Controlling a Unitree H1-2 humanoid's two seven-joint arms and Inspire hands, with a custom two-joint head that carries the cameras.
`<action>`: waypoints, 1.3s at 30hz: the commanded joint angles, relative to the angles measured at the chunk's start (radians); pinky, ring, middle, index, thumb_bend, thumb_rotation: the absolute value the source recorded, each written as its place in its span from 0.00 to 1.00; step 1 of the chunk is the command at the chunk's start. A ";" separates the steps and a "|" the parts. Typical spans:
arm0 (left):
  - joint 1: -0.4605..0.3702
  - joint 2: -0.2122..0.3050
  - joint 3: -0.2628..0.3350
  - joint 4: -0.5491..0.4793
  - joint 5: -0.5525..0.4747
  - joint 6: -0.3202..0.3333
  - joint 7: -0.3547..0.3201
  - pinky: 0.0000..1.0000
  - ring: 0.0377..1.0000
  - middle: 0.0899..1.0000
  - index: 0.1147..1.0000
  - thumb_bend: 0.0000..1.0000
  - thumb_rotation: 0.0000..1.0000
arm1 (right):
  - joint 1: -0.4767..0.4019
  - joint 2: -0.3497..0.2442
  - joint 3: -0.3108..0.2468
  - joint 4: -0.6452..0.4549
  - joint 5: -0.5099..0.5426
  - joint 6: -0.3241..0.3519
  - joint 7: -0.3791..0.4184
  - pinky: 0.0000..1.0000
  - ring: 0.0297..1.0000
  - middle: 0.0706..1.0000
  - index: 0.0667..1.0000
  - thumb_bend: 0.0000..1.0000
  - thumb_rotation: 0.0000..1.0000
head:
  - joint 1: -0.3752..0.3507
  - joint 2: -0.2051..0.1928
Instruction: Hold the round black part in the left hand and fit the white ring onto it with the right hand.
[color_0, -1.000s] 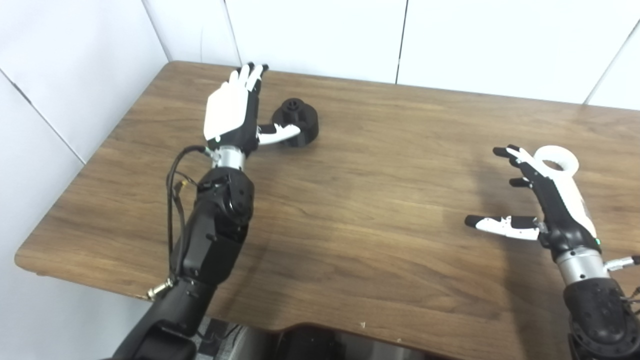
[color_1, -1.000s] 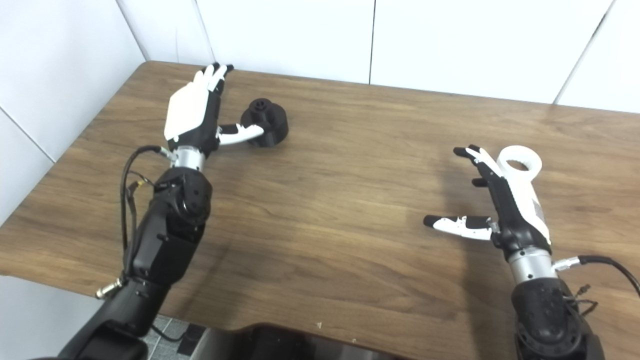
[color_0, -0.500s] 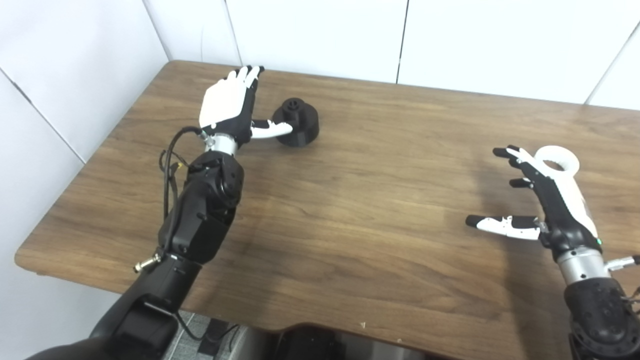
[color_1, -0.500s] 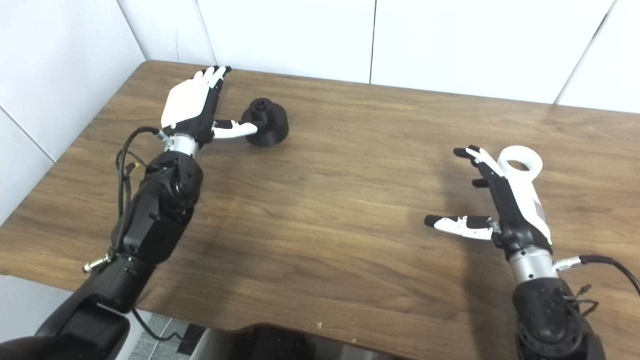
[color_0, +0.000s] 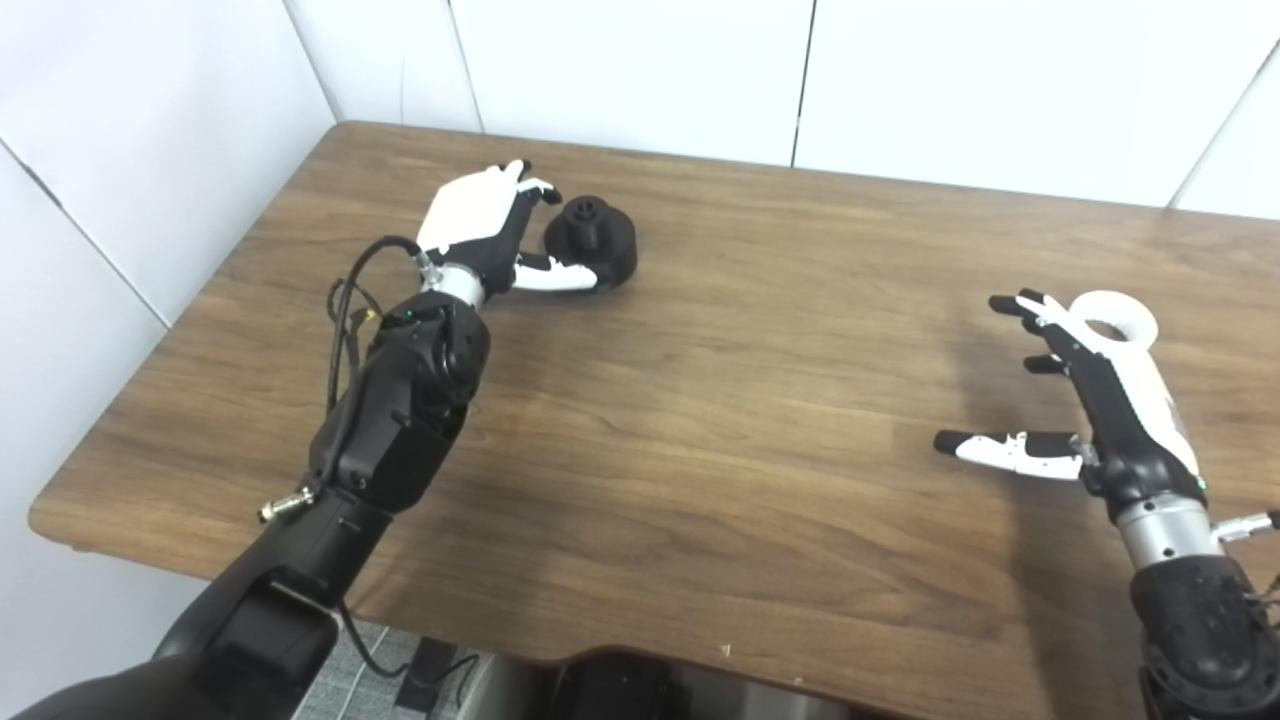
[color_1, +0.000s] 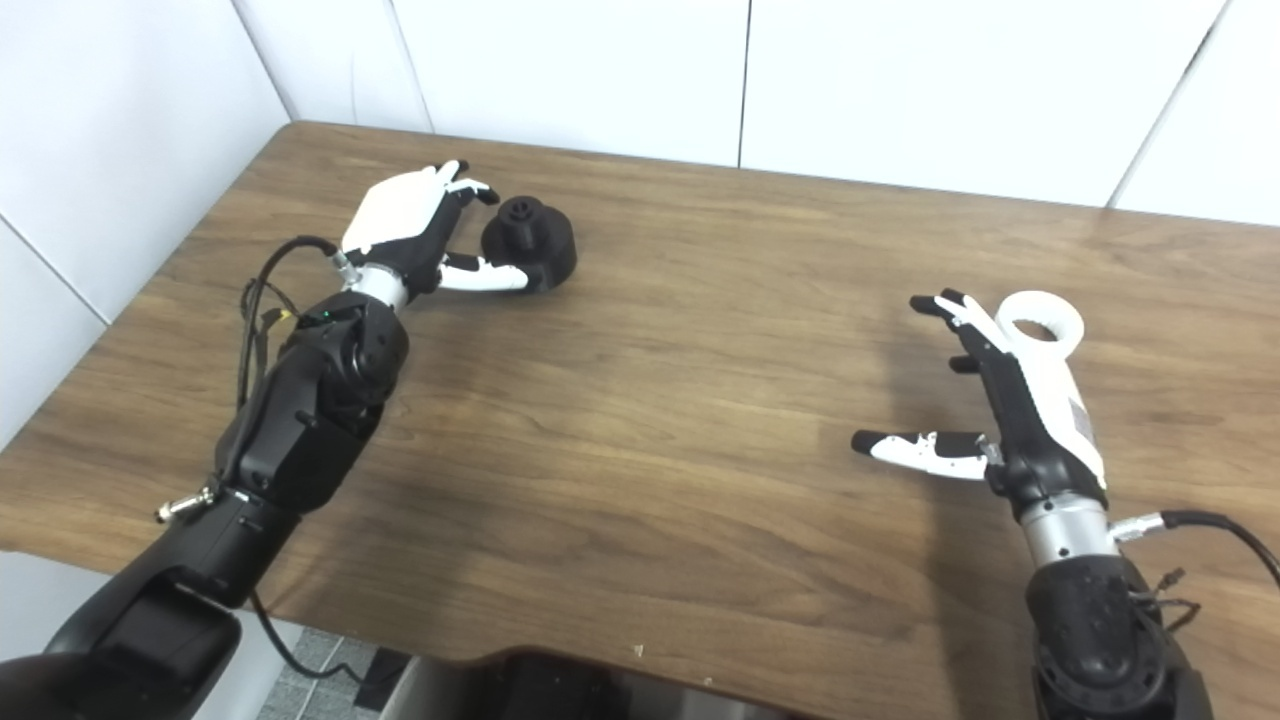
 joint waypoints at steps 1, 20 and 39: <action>-0.049 0.033 0.002 -0.007 -0.008 -0.012 -0.001 1.00 1.00 1.00 0.78 1.00 0.58 | -0.034 -0.005 -0.011 -0.039 -0.004 -0.040 -0.018 0.77 0.90 0.93 0.84 0.84 0.18 | 0.000 0.001; -0.089 0.015 -0.081 0.122 0.008 -0.017 0.035 1.00 1.00 1.00 0.82 1.00 0.56 | -0.015 -0.016 -0.033 -0.064 0.003 -0.046 -0.012 0.77 0.90 0.94 0.84 0.85 0.17 | -0.023 0.013; -0.140 -0.046 -0.087 0.330 -0.029 -0.104 0.290 1.00 1.00 1.00 0.80 1.00 0.46 | 0.003 -0.021 -0.048 -0.109 0.000 -0.005 0.012 0.75 0.89 0.94 0.83 0.85 0.16 | -0.037 0.029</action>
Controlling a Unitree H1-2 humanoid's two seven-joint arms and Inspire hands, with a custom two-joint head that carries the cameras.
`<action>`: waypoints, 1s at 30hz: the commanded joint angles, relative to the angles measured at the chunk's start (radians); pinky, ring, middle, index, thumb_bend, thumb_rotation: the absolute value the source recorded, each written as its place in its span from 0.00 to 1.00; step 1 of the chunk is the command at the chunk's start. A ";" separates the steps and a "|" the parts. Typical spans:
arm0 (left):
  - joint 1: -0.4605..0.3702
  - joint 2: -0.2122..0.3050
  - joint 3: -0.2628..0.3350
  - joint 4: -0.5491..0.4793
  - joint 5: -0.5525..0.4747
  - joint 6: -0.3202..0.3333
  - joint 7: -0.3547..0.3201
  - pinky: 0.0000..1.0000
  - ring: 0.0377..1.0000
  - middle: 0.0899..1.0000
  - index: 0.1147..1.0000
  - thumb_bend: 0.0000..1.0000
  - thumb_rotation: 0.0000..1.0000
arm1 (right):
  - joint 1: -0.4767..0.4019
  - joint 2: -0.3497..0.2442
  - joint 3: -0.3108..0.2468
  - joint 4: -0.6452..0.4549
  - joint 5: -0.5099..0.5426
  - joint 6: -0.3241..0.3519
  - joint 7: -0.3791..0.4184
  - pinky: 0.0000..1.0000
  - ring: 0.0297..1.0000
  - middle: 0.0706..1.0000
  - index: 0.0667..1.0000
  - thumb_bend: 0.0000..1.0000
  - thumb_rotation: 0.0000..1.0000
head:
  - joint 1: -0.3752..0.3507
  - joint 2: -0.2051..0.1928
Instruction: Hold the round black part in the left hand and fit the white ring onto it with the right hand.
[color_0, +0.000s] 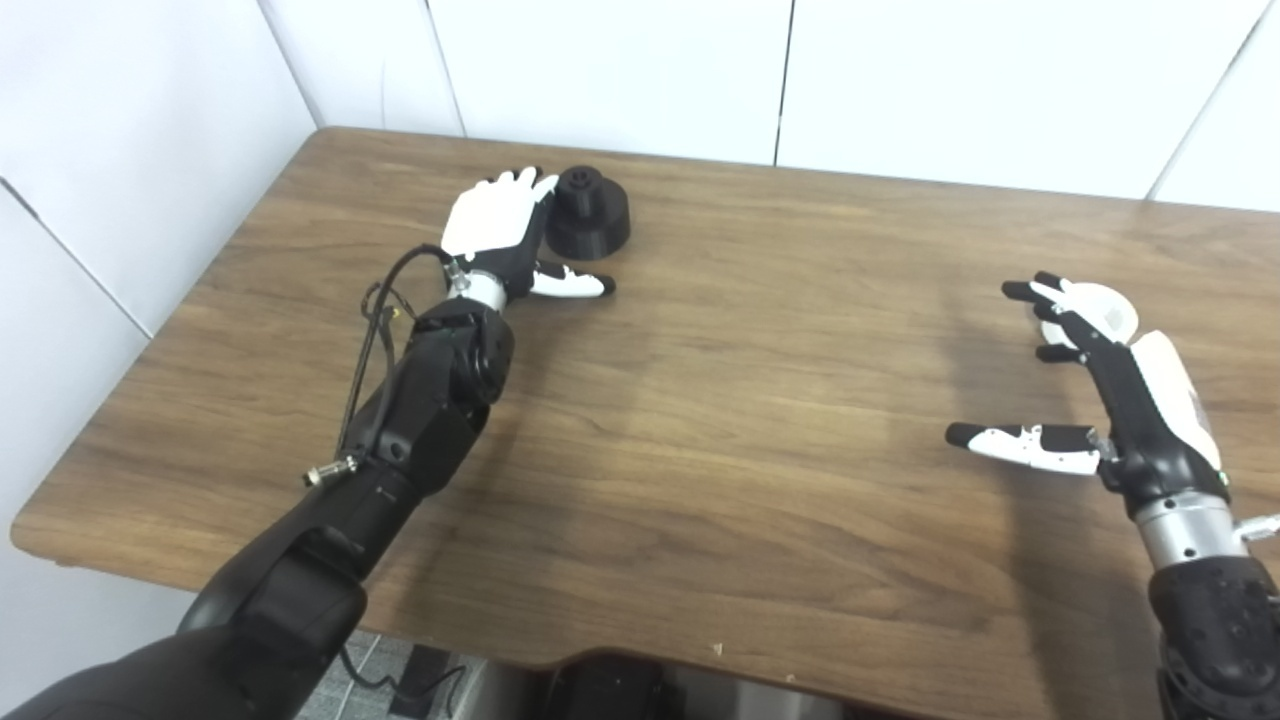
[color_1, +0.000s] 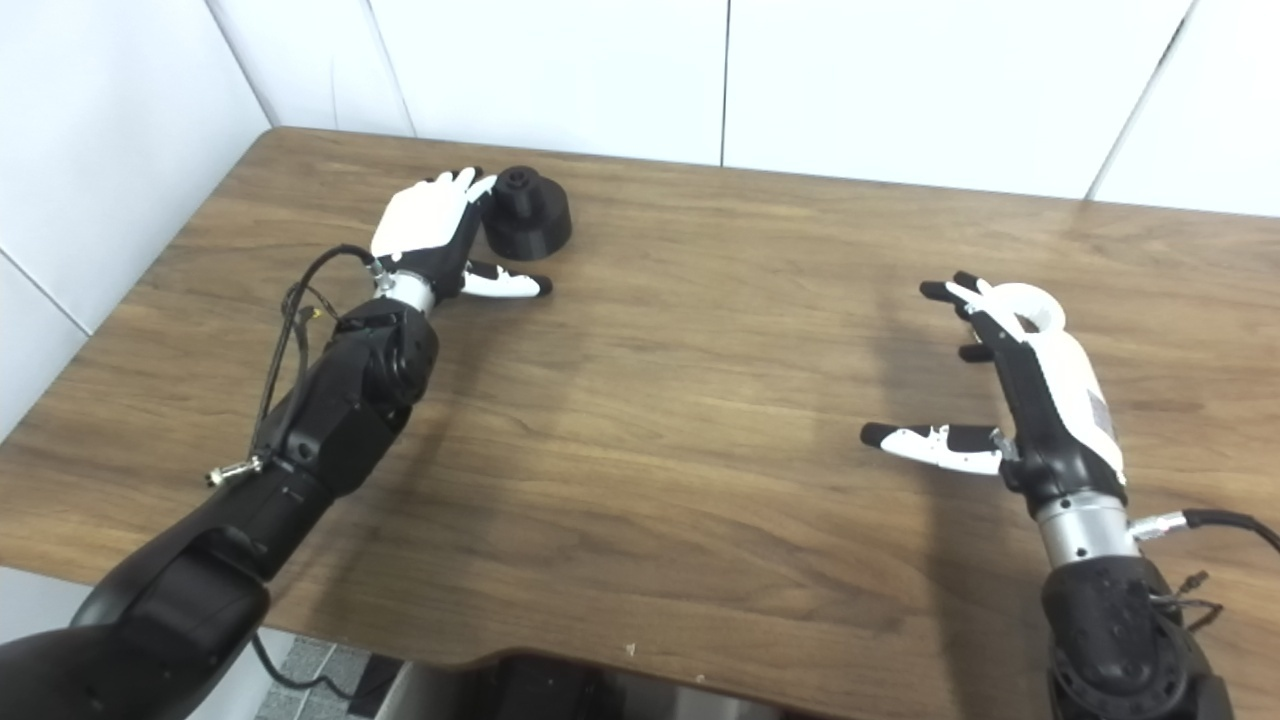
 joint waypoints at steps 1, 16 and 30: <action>-0.034 0.000 0.007 0.014 -0.009 -0.019 0.034 1.00 1.00 1.00 0.78 1.00 0.45 | -0.024 -0.005 -0.010 -0.039 0.003 -0.012 -0.004 0.75 0.89 0.94 0.83 0.85 0.16 | 0.001 0.001; -0.029 -0.015 0.033 0.030 -0.074 -0.101 0.142 1.00 1.00 1.00 0.57 0.87 0.26 | -0.039 -0.006 -0.004 -0.023 -0.001 -0.019 0.003 0.76 0.89 0.94 0.83 0.85 0.18 | 0.004 -0.001; 0.021 -0.009 0.020 -0.033 -0.100 -0.165 0.137 1.00 1.00 1.00 0.52 0.87 0.23 | -0.044 0.003 -0.003 -0.020 -0.004 -0.023 -0.003 0.76 0.89 0.94 0.83 0.85 0.17 | -0.016 0.006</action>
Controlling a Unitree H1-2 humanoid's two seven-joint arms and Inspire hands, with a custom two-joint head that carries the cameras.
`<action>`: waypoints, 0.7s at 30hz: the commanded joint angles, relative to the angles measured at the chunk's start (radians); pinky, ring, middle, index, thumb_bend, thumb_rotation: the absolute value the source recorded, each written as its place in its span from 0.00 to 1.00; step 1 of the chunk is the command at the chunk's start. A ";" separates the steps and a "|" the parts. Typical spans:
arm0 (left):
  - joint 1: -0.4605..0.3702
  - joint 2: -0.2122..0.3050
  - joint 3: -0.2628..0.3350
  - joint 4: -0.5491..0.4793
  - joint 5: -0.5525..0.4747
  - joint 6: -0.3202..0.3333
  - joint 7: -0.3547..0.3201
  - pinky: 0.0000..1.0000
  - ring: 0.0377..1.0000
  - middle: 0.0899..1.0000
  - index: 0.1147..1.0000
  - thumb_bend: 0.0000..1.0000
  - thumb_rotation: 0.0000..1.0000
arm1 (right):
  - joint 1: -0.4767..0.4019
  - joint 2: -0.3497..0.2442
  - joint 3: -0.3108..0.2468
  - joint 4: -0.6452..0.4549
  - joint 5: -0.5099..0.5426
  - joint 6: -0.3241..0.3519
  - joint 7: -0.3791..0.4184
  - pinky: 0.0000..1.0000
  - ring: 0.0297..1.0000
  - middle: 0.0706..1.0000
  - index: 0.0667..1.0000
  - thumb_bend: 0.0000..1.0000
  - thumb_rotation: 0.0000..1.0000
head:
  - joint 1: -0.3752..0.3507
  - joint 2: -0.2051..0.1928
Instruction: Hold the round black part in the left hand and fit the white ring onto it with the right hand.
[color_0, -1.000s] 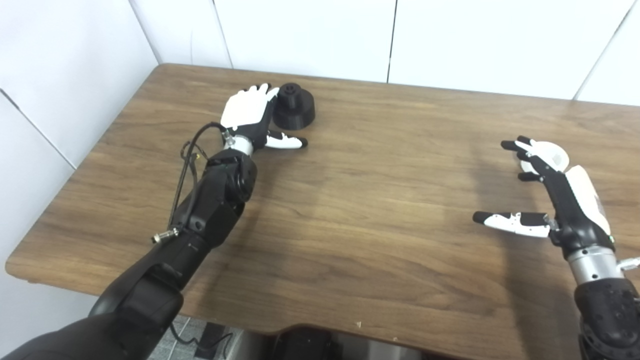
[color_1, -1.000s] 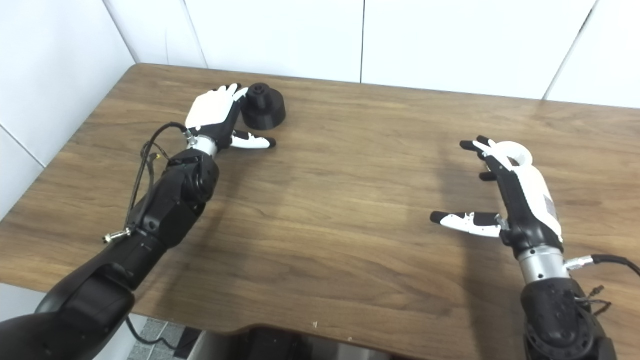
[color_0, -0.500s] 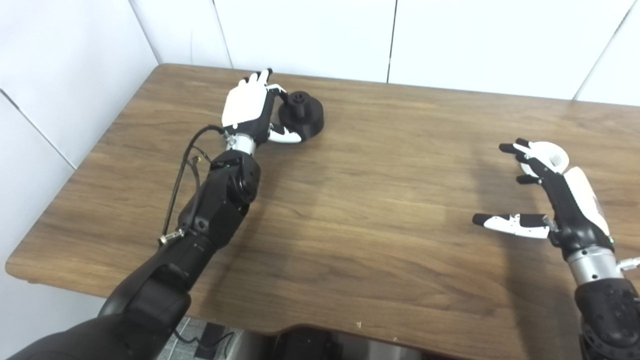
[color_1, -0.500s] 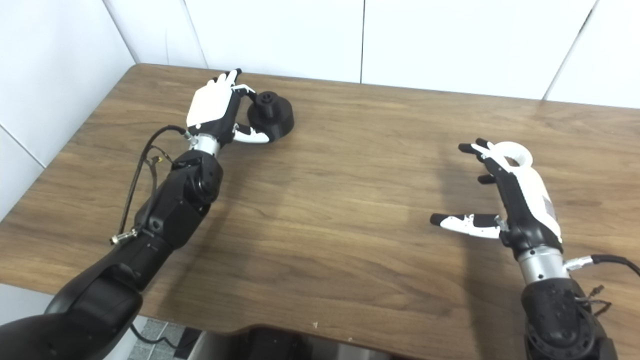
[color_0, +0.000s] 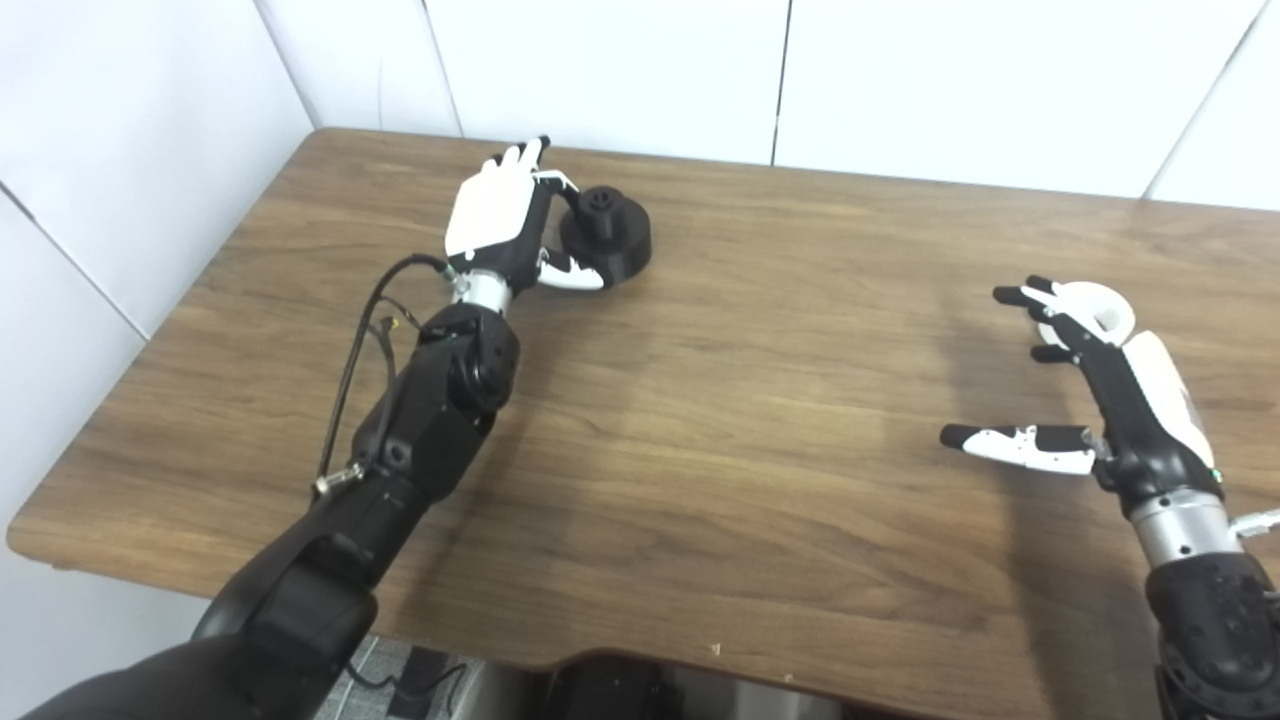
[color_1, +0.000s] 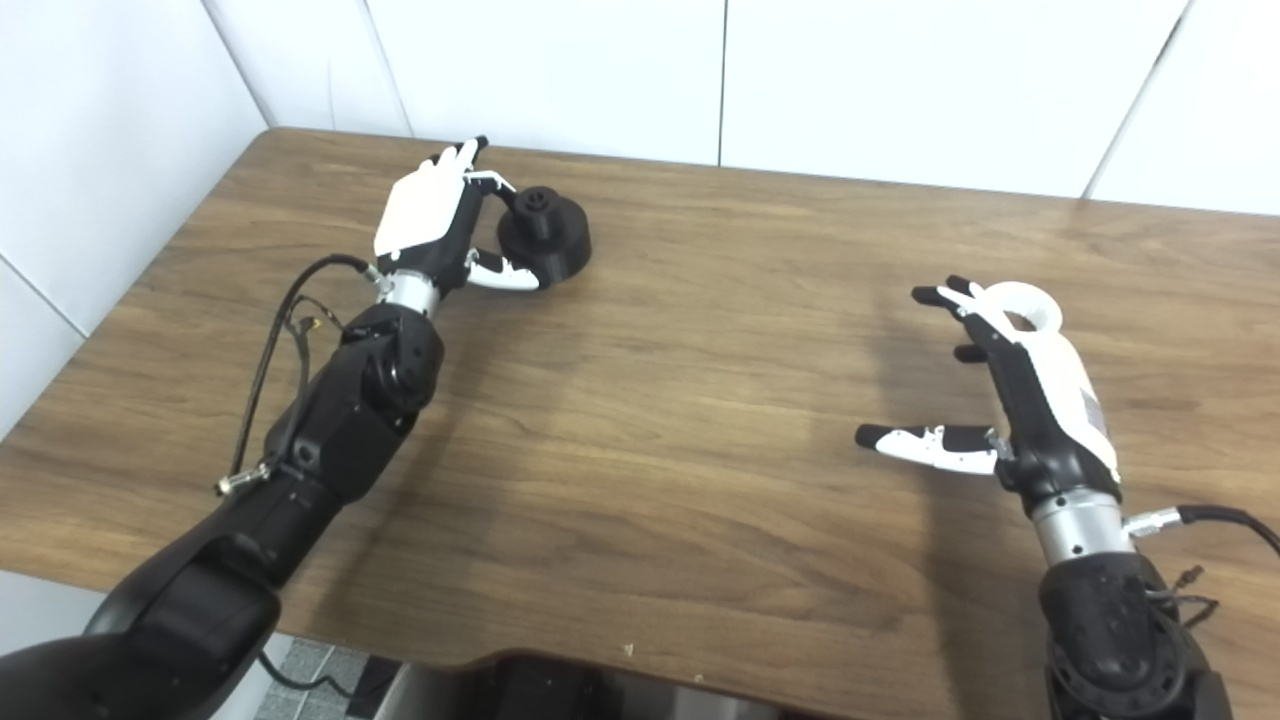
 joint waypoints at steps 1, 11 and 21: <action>0.002 0.012 -0.011 -0.031 0.007 -0.023 -0.009 1.00 1.00 1.00 0.52 0.87 0.23 | -0.041 0.003 -0.004 -0.022 -0.006 -0.021 -0.014 0.76 0.89 0.94 0.83 0.85 0.17 | -0.004 0.002; 0.094 -0.017 -0.033 -0.178 -0.012 -0.030 -0.075 1.00 1.00 1.00 0.53 0.90 0.21 | -0.044 0.010 -0.013 -0.033 -0.019 -0.008 -0.018 0.77 0.90 0.94 0.83 0.85 0.18 | -0.021 0.007; 0.190 -0.034 -0.065 -0.336 -0.005 -0.049 -0.151 0.99 1.00 1.00 0.53 0.91 0.22 | -0.043 0.010 -0.022 -0.033 -0.016 -0.024 -0.026 0.75 0.89 0.94 0.83 0.85 0.19 | -0.047 0.018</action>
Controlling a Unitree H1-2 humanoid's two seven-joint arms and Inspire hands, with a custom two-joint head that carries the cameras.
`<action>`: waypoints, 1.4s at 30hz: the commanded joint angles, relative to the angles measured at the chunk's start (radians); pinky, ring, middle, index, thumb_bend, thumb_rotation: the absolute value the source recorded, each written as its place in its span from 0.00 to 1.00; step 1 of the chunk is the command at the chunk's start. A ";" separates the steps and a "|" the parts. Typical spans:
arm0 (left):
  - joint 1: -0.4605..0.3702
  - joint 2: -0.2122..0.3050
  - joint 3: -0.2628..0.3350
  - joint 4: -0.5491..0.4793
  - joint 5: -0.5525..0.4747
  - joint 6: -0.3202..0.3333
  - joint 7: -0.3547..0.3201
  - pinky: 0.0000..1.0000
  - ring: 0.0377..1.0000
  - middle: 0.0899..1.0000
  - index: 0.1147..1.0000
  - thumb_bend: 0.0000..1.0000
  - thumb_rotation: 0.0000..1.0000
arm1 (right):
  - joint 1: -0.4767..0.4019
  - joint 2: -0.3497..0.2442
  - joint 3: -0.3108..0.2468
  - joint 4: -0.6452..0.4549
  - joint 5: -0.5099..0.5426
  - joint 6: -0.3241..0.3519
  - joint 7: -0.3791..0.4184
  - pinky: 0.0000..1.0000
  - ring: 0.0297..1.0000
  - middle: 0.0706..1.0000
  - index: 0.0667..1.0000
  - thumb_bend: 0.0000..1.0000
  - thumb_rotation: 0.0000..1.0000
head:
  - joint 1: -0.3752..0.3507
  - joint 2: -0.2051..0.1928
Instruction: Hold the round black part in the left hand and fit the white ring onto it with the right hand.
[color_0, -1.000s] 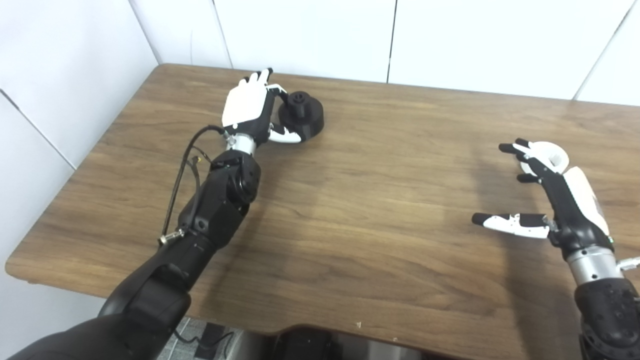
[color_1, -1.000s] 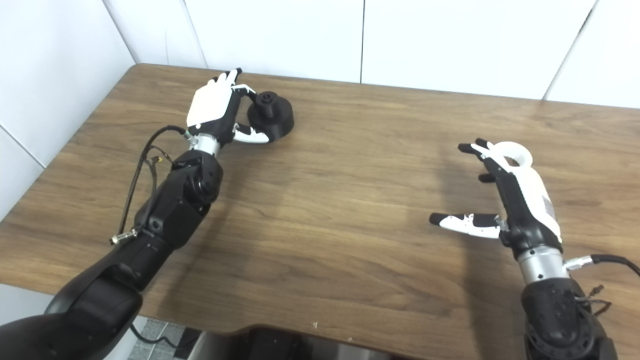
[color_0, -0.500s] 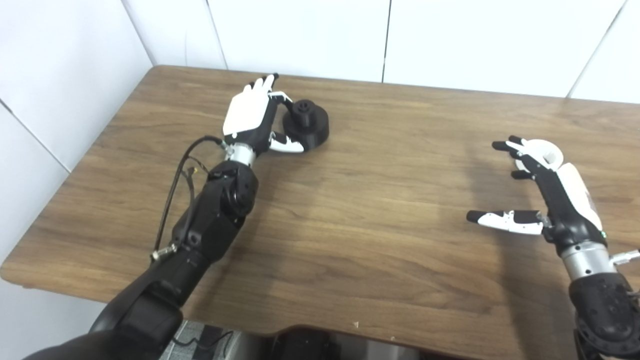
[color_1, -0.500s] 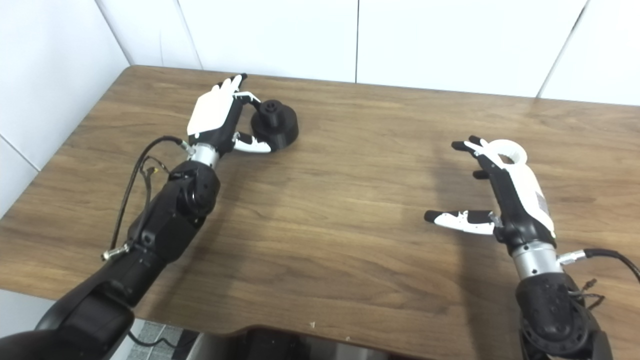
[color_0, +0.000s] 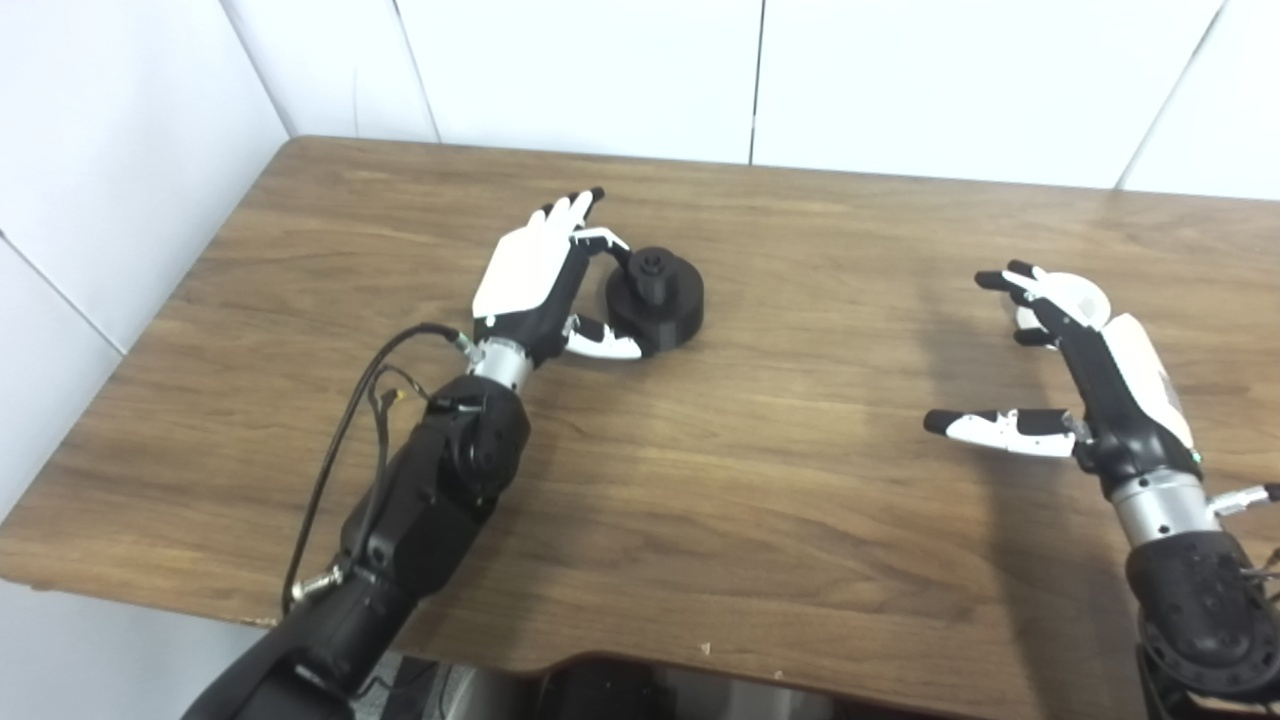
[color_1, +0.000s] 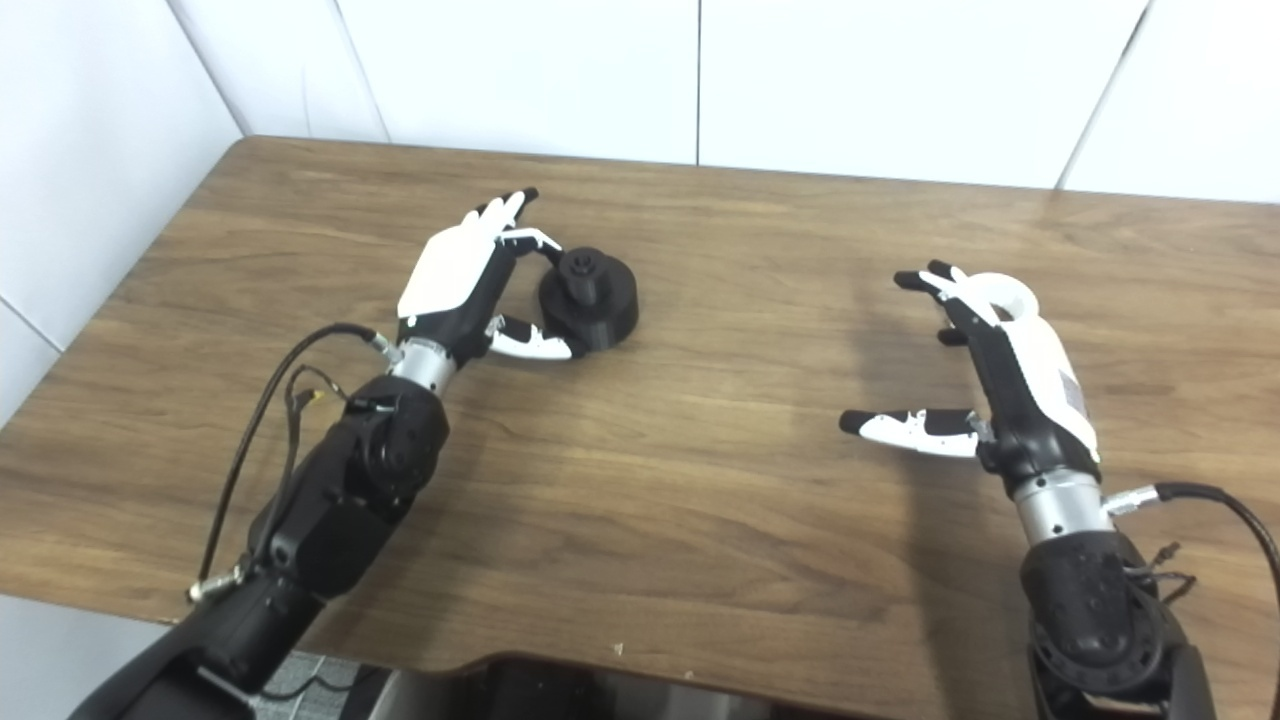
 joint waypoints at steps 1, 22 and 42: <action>0.022 0.010 -0.018 -0.048 0.009 -0.013 -0.044 0.99 1.00 1.00 0.53 0.91 0.22 | -0.036 0.002 -0.010 -0.035 -0.006 -0.021 -0.021 0.74 0.88 0.94 0.83 0.85 0.19 | 0.000 0.001; 0.173 -0.019 -0.051 -0.279 0.020 -0.091 -0.159 0.99 1.00 1.00 0.53 0.92 0.30 | -0.038 0.035 0.003 -0.046 -0.042 -0.012 -0.026 0.77 0.90 0.94 0.83 0.84 0.22 | -0.146 0.023; 0.188 0.042 0.033 -0.216 -0.048 -0.246 -0.167 1.00 1.00 1.00 0.53 0.91 0.30 | -0.054 0.122 0.053 -0.039 -0.188 0.055 -0.030 0.73 0.85 0.93 0.83 0.85 0.26 | -0.477 0.003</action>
